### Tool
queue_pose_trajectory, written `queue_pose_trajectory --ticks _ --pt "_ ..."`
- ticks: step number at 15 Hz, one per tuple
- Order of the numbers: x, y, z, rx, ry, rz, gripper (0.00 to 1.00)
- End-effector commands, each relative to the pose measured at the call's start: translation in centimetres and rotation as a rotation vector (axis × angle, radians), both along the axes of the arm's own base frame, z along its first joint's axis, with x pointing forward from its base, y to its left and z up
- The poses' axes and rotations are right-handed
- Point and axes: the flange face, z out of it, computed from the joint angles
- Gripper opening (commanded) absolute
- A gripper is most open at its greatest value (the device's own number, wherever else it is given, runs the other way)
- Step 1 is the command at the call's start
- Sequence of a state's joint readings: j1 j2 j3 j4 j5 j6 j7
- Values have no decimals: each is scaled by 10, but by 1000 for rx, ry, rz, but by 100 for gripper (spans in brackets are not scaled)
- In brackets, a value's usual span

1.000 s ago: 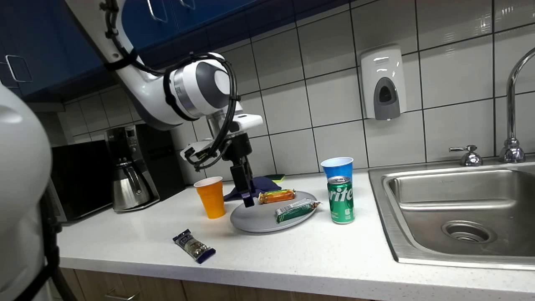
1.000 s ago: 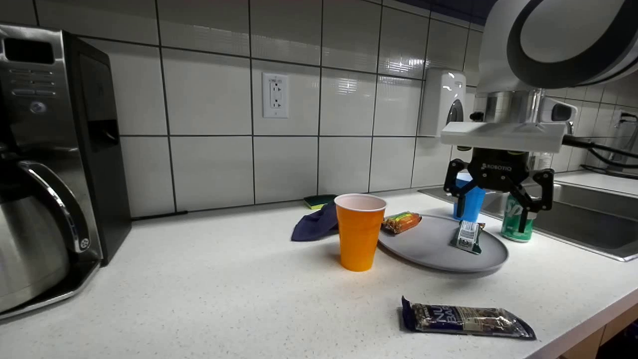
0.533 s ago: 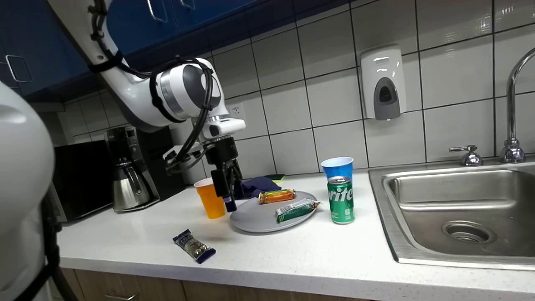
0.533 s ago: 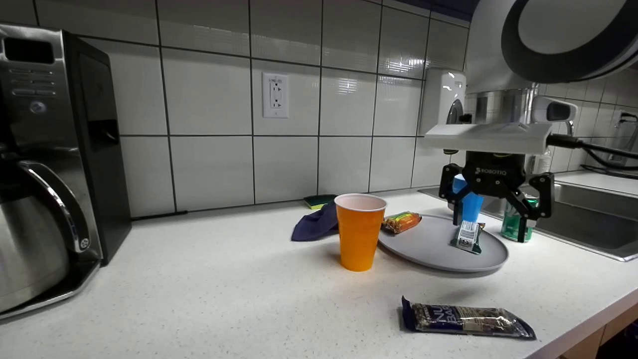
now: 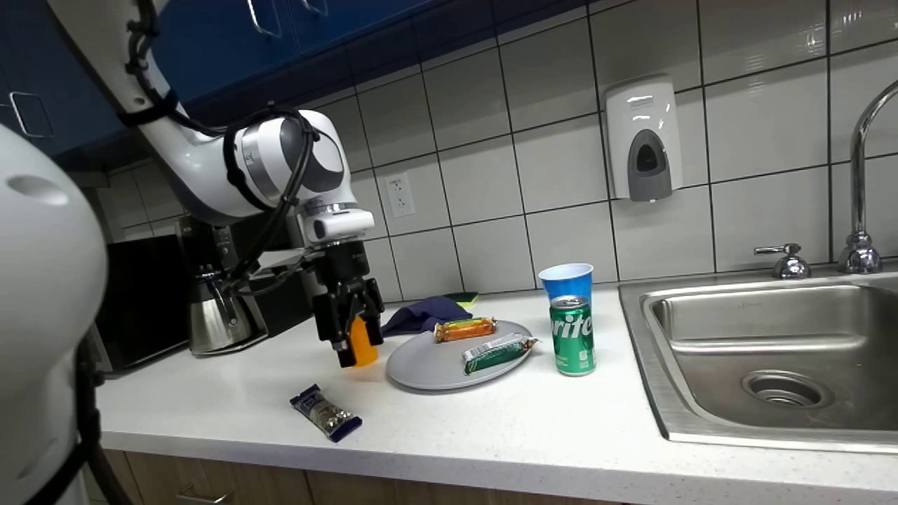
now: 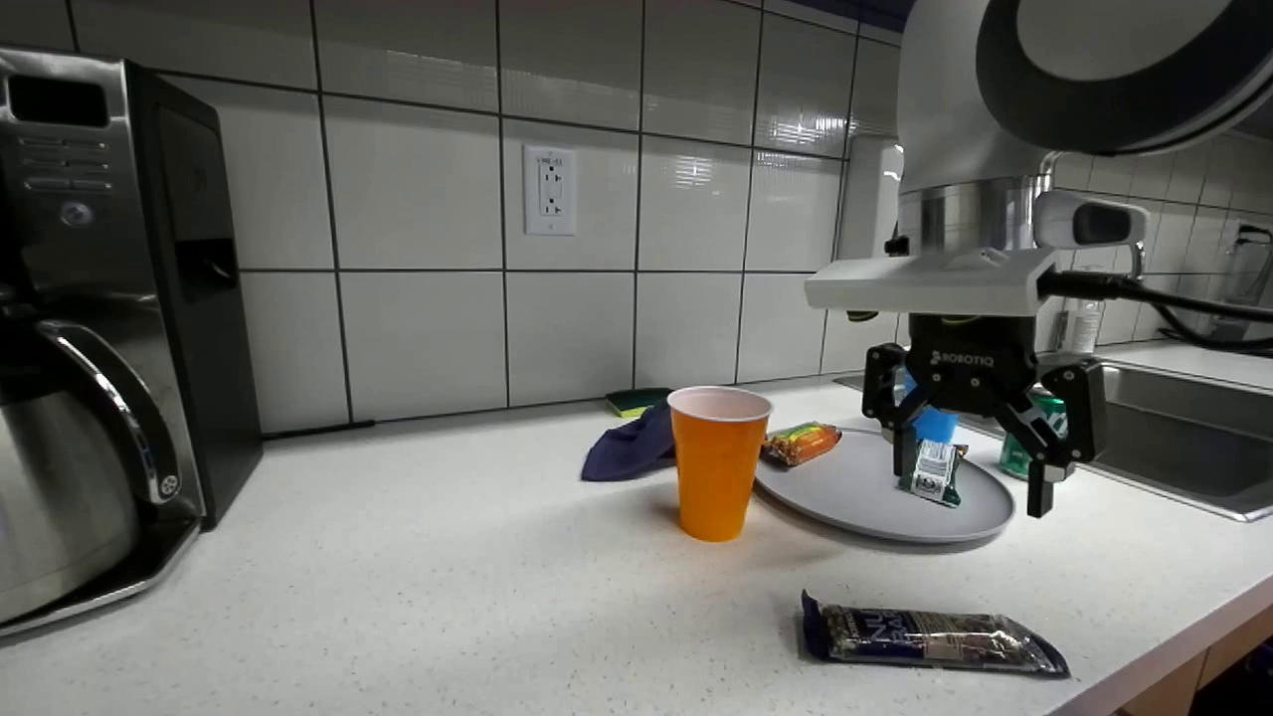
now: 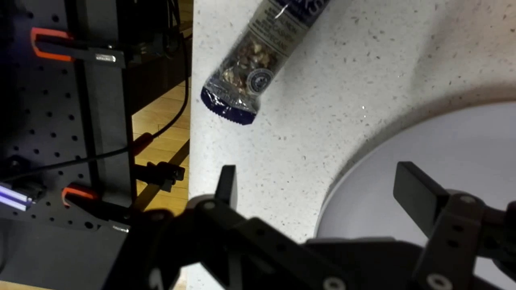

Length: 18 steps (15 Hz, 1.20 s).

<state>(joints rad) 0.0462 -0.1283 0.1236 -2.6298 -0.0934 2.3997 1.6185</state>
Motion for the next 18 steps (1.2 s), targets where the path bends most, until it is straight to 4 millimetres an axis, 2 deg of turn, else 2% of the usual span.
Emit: queue_pose_trajectory --ticks 1,6,7,10,18 --pt "-6 23 3 -3 18 -75 100" --pt "-15 63 -10 -15 35 -124 100" --pt "-13 45 -8 -11 18 -91 100" --pt "-18 60 -14 -18 29 -95 100" --pt "-17 60 -14 -18 30 -96 100"
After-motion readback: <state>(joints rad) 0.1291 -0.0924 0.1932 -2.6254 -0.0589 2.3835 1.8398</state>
